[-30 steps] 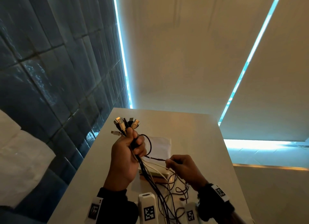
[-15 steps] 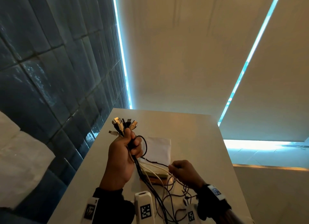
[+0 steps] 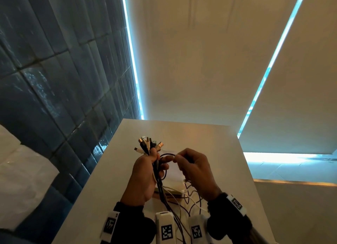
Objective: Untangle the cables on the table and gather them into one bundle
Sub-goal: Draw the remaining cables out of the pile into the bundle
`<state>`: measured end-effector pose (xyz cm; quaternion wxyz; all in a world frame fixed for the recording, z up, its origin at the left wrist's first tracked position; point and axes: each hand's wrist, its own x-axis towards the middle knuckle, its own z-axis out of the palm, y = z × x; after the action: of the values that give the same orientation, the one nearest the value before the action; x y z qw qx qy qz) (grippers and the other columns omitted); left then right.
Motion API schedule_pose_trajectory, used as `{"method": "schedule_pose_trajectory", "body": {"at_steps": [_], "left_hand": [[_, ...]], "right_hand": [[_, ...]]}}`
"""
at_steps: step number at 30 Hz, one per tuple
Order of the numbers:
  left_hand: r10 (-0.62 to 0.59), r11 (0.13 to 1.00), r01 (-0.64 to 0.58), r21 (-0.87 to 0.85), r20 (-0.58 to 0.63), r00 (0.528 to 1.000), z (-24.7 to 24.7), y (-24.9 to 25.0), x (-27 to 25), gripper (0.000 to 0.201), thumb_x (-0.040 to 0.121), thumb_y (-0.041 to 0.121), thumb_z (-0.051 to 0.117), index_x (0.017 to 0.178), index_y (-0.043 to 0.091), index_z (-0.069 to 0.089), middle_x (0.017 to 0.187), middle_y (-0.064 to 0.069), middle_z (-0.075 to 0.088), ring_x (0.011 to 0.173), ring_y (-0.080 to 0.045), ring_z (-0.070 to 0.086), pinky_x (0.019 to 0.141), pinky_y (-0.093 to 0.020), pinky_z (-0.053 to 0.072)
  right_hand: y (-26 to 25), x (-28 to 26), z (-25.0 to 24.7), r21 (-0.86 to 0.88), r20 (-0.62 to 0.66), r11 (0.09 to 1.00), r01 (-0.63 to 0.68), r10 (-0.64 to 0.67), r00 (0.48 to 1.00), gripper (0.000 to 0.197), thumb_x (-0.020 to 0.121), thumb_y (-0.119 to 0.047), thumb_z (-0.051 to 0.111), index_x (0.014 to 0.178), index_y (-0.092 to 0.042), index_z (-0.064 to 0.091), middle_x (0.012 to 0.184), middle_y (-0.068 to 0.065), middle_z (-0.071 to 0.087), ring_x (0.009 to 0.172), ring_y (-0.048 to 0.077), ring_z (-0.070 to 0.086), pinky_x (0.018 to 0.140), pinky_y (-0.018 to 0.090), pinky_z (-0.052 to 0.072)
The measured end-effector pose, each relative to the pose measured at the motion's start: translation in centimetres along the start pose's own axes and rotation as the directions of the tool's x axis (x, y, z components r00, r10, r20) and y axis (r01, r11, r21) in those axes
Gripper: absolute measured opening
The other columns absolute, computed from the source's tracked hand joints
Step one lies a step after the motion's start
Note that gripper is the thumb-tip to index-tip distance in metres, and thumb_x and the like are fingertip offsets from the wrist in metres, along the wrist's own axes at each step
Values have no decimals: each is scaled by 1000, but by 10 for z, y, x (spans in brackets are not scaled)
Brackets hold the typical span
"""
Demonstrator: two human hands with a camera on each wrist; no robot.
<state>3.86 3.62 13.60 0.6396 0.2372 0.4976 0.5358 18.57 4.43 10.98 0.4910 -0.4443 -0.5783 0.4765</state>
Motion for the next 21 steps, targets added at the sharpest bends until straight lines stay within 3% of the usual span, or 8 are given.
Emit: {"method": "schedule_pose_trajectory", "body": {"at_steps": [2,4,6,9,13,18,21], "left_hand": [[19,999,-19,-49,-6,1000,2,1,-1,28,102,25,36,84,9,50,57,-4,66,61,-20,57,59,-30,37],[20,991,-16,-129,28,999,3,3,-1,30,102,25,37,82,8,50,62,-6,68,63,-21,62,65,-34,42],[23,975,-3,-224,84,996,2,3,-1,34,101,28,36,78,8,49,69,-11,66,72,-26,66,74,-40,48],[78,943,-36,-331,115,990,-2,3,0,37,102,29,35,73,9,46,63,-7,50,70,-29,64,79,-46,49],[152,937,-93,-338,152,977,-4,4,-1,35,100,31,34,72,13,43,61,1,40,50,-14,43,63,-34,44],[184,943,-120,-311,185,965,-7,10,-3,28,91,33,41,71,14,43,58,3,37,45,-9,31,46,-23,30],[181,943,-118,-311,182,966,-9,10,-5,26,89,33,42,71,14,43,57,3,36,43,-8,29,43,-21,28]], "right_hand": [[-9,-4,3,39,82,998,57,-60,995,16,93,-4,58,81,3,65,61,-8,58,49,1,43,47,15,35],[-8,-5,4,41,166,997,68,-74,983,15,93,-2,58,82,5,65,63,-10,59,51,0,44,49,13,35],[-5,-6,3,10,248,998,54,-55,967,15,92,-8,60,82,-1,68,59,-7,55,51,4,43,49,16,35],[1,-7,-1,0,304,999,38,-36,952,15,90,-11,63,79,-4,70,59,2,53,52,10,42,51,20,35],[12,-4,-9,-3,264,1000,-27,27,964,18,88,-14,68,78,1,70,57,-2,55,51,7,43,51,19,36],[28,-2,-22,-34,239,993,-110,115,964,33,78,-31,73,69,0,68,52,-1,47,48,9,35,48,20,31],[40,-2,-26,-59,237,989,-139,149,960,28,81,-31,72,66,-8,69,50,-8,47,48,7,35,48,18,30]]}}
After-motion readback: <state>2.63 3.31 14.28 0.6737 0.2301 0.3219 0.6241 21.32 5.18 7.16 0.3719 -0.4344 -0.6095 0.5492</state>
